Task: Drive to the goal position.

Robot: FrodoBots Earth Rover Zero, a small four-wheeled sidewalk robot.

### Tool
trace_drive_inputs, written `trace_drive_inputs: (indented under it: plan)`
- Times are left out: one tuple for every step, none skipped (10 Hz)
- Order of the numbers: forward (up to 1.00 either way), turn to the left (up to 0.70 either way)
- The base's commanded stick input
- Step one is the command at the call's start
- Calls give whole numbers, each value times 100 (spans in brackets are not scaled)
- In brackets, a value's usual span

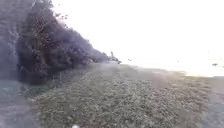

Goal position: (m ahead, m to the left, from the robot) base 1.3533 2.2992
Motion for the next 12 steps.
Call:
trace_drive_inputs:
  plan:
    - [60,0]
    - [60,0]
    - [60,0]
    - [60,0]
    - [60,0]
    - [60,0]
    - [60,0]
    - [60,0]
    - [60,0]
    - [60,0]
    - [60,0]
    - [60,0]
